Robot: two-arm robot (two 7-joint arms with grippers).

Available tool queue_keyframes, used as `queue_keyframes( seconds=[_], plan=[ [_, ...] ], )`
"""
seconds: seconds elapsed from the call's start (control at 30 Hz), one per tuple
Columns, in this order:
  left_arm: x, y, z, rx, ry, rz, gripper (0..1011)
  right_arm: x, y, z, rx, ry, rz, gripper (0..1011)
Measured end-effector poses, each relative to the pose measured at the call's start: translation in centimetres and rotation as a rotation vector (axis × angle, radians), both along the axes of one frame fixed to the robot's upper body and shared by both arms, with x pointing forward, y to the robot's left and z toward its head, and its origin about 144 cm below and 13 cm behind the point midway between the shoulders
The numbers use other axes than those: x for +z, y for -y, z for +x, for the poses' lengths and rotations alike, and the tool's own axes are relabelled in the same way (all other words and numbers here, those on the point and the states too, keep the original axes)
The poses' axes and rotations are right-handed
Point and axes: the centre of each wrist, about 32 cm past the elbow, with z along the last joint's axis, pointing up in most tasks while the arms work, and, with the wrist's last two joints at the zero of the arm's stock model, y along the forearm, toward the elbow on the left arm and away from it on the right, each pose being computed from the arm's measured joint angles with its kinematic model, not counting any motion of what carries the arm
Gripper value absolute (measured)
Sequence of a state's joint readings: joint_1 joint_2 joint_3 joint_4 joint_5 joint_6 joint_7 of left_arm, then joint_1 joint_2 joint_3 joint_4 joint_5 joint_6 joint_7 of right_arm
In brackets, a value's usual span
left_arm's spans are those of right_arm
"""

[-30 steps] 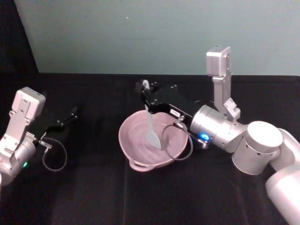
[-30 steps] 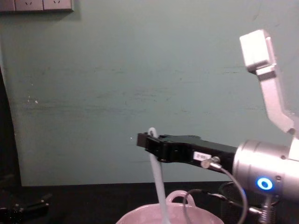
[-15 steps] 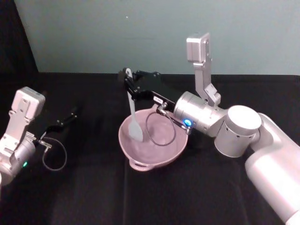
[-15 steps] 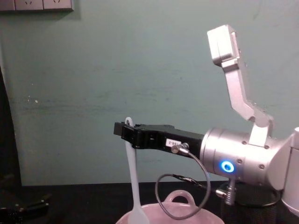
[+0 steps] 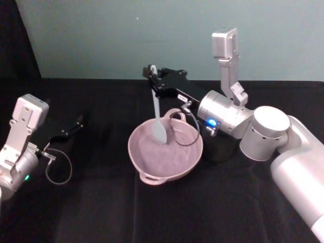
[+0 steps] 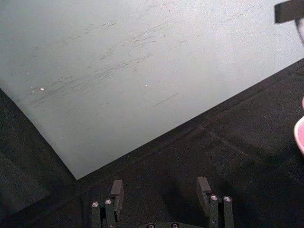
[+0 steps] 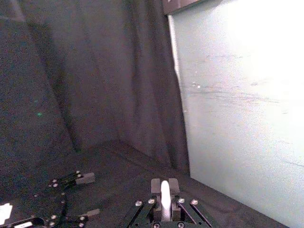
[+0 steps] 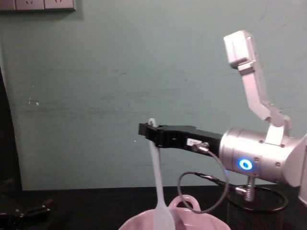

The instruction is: Use the one hand to pick up the spoon and stir the clear water in the bowl.

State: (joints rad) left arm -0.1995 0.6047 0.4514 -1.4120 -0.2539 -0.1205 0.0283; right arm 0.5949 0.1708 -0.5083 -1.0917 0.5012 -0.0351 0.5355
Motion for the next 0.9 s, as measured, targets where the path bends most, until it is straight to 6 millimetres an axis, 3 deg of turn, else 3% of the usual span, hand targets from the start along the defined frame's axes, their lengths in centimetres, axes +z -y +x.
queue_keyframes(
  seconds=[0.5, 0.9],
  plan=[
    [0.0, 0.0, 0.0, 0.0, 0.0, 0.0, 1011, 0.4, 3.0, -3.1, -0.051, 0.015, -0.013, 107],
    [0.0, 0.0, 0.0, 0.0, 0.0, 0.0, 1011, 0.0, 1.9, -4.8, -0.007, -0.001, -0.016, 107]
  ],
)
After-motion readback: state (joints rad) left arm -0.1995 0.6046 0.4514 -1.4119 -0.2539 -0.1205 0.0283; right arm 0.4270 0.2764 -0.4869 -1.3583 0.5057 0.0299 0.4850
